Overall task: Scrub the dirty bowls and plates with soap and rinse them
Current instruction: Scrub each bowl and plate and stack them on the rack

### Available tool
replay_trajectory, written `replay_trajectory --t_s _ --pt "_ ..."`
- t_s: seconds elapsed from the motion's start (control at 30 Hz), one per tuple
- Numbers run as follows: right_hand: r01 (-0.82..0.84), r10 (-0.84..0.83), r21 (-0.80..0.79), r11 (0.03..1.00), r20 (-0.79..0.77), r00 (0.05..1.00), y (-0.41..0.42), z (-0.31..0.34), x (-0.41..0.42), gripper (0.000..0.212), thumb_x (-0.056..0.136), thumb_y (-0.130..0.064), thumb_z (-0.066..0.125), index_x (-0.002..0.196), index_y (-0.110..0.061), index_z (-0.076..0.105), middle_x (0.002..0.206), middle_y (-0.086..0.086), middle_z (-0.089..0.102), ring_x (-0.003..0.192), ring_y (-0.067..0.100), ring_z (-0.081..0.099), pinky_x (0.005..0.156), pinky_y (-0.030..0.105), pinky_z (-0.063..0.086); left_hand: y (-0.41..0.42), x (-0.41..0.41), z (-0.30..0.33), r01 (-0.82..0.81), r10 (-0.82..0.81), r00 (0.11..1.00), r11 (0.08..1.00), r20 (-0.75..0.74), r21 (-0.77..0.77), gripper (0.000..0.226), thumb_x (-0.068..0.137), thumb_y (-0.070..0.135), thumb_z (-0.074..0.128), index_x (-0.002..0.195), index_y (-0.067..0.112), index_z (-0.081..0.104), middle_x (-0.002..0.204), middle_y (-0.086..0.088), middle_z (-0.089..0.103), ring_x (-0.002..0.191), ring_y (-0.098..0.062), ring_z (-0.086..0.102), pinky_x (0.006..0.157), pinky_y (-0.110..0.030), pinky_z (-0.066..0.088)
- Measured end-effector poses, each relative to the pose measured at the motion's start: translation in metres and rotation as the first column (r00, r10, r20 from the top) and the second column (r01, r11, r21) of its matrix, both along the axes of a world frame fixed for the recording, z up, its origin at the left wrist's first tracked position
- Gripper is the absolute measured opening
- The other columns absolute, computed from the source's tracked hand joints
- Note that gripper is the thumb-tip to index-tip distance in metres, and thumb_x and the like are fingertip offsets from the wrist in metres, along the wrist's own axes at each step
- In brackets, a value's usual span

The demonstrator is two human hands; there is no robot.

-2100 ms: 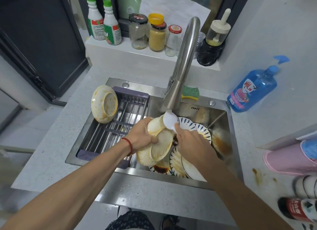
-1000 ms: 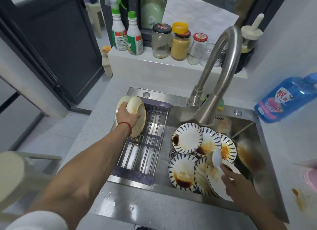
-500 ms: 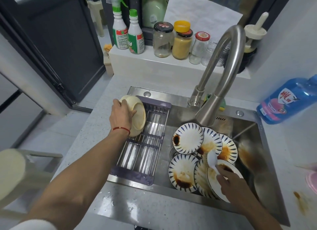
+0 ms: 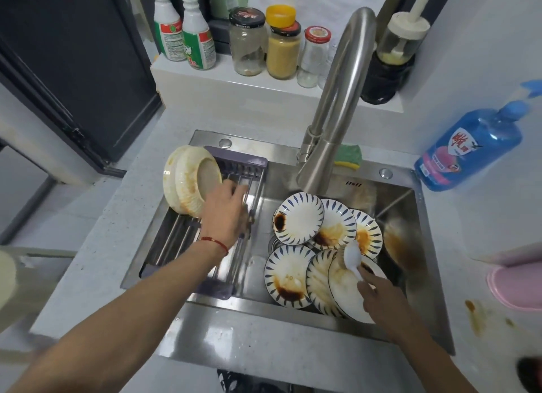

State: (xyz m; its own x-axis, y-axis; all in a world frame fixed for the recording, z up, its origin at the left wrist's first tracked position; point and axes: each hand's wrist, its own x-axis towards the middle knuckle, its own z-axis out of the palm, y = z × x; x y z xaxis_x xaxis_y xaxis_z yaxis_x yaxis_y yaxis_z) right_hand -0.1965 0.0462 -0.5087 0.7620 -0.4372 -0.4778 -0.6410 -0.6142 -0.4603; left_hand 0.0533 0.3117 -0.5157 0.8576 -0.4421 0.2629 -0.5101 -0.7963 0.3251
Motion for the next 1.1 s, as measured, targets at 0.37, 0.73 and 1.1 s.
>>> replay_trajectory --t_s 0.37,0.73,1.1 --pt "0.052 -0.059 -0.057 0.997 -0.117 0.991 -0.064 -0.013 -0.028 0.039 0.106 -0.024 0.045 0.143 -0.016 0.054 0.108 0.005 0.064 0.09 0.019 0.059 0.072 0.03 0.05 -0.188 -0.143 -0.067 0.025 0.149 0.336 0.986 -0.93 0.167 0.04 0.102 0.022 0.058 0.138 0.005 0.054 0.136 -0.015 0.06 0.125 -0.031 0.06 0.104 -0.034 0.051" --pt "0.134 -0.137 -0.052 0.99 -0.07 0.988 -0.098 0.014 -0.056 0.041 0.109 -0.029 0.042 0.148 -0.027 0.05 0.089 -0.002 0.065 0.08 0.015 0.064 0.076 0.038 0.058 -0.205 -0.142 -0.092 -0.218 0.12 0.123 0.972 -0.985 0.092 0.027 0.099 0.009 0.06 0.126 0.007 0.056 0.12 -0.013 0.064 0.098 -0.034 0.07 0.071 -0.045 0.065" --pt "-0.178 0.116 -0.329 0.927 -0.2 0.973 -0.019 0.047 -0.052 0.079 0.103 -0.025 0.05 0.162 -0.036 -0.001 0.102 -0.006 0.062 0.079 0.006 0.058 0.073 0.024 0.055 -0.159 -0.131 -0.027 -0.594 -0.308 0.015 0.763 -0.951 -0.257 0.079 0.073 -0.021 0.047 0.135 0.027 0.054 0.117 -0.019 0.067 0.088 -0.049 0.069 0.059 -0.042 0.058"
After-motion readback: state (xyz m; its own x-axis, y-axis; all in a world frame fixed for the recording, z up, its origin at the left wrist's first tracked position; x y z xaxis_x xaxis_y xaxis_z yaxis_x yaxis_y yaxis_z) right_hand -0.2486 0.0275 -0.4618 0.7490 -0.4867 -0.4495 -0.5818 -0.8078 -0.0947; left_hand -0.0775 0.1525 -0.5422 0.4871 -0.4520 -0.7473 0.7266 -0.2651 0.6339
